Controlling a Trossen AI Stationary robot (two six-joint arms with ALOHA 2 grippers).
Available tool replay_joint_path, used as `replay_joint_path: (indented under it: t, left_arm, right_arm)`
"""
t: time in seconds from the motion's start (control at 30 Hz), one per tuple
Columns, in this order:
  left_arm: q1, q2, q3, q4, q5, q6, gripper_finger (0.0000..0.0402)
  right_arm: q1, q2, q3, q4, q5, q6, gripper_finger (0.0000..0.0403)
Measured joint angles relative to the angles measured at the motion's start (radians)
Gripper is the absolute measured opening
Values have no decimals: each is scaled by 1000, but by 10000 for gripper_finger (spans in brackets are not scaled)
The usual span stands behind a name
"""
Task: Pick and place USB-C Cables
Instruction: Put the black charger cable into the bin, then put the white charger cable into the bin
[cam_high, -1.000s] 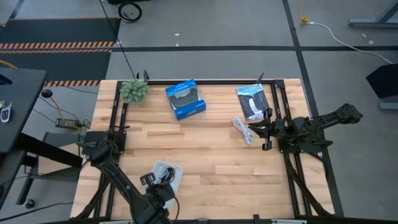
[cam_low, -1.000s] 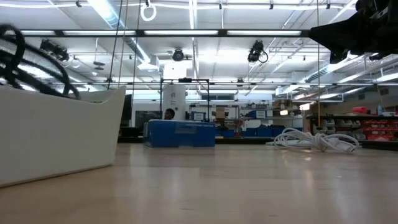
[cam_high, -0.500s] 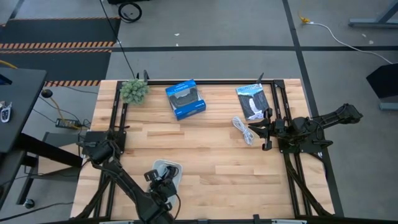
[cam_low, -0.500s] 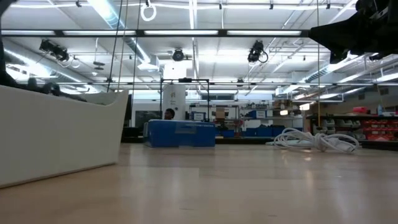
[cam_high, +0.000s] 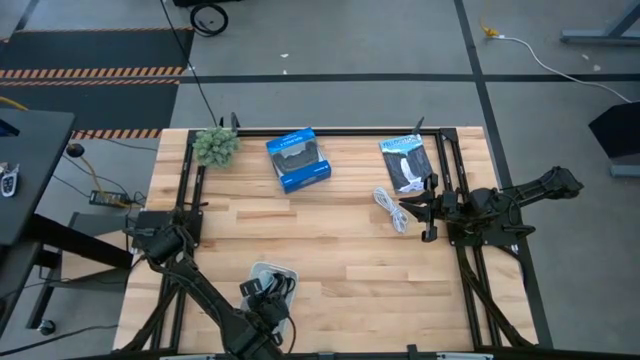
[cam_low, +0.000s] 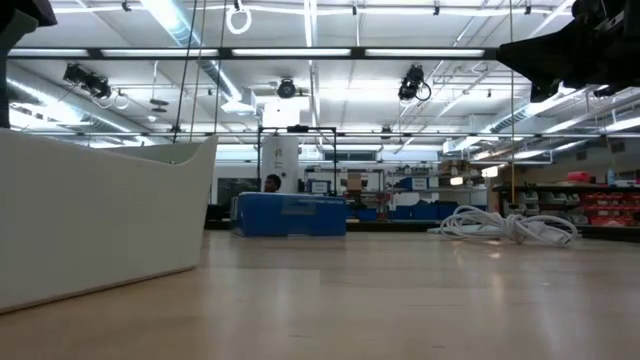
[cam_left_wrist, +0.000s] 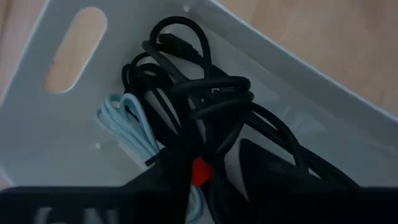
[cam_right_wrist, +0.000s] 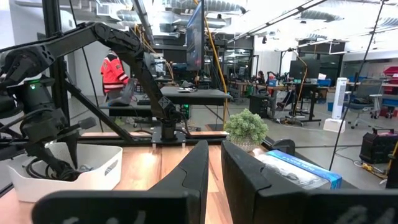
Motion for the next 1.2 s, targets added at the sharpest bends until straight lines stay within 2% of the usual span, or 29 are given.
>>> replay_joint_path:
  t: [0.1,0.2,0.33,0.47,0.67,0.97,1.2]
  left_arm:
    - [8,0,35,-43,21,0,183]
    - [31,-1,97,-132,71,-2,209]
    - [64,-3,199,-215,71,-3,211]
    - [99,-3,260,-218,-13,-3,196]
    - [163,-2,262,-132,-209,55,172]
    - [295,2,262,71,-401,368,162]
    - [442,11,262,311,-433,649,162]
  right_arm:
    - [0,0,0,0,0,0,50]
    - [0,0,0,0,0,0,50]
    - [0,0,0,0,0,0,50]
    - [0,0,0,0,0,0,50]
    - [0,0,0,0,0,0,50]
    - [0,0,0,0,0,0,50]
    - [0,0,0,0,0,0,50]
